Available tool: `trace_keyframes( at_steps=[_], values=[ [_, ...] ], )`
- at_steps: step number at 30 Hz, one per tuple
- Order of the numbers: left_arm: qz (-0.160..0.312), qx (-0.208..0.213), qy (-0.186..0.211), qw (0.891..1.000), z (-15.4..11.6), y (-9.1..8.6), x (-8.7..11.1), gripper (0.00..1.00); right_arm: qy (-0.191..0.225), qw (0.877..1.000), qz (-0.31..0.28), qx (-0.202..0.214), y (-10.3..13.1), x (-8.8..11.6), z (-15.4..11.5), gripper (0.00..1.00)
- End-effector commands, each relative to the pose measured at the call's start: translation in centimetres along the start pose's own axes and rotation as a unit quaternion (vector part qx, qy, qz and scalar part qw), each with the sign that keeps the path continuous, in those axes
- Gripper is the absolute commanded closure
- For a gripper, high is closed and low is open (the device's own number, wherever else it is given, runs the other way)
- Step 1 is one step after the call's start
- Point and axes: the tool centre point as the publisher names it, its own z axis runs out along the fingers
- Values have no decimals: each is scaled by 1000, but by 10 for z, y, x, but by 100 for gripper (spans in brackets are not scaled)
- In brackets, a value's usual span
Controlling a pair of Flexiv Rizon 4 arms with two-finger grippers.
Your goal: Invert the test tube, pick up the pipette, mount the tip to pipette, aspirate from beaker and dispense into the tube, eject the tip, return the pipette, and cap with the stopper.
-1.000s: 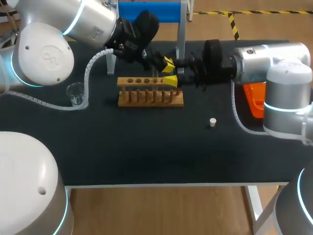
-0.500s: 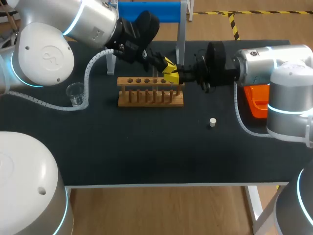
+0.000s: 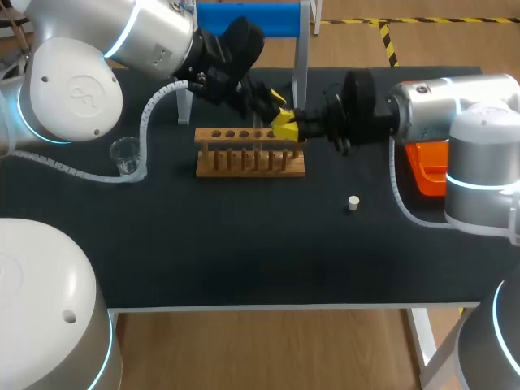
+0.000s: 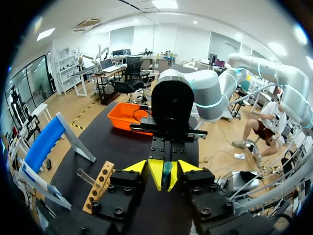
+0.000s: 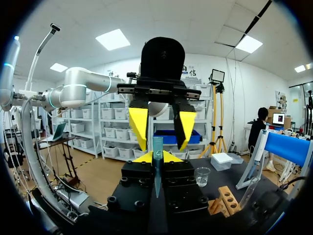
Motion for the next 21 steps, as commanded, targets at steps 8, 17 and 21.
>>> trace_keyframes(
  at_steps=[8, 17, 21],
  values=[
    [0, -2, 1, 1000, -1, 0, 0, 0, 12, 1000, -5, 10, -8, 26, -61, 100],
    [0, -2, 1, 1000, -1, 0, 0, 0, -11, 1000, 14, 16, -25, 43, -115, 100],
    [0, -2, 1, 1000, -1, 0, 0, 0, -11, 1000, 14, 16, -25, 43, -115, 100]
  ],
)
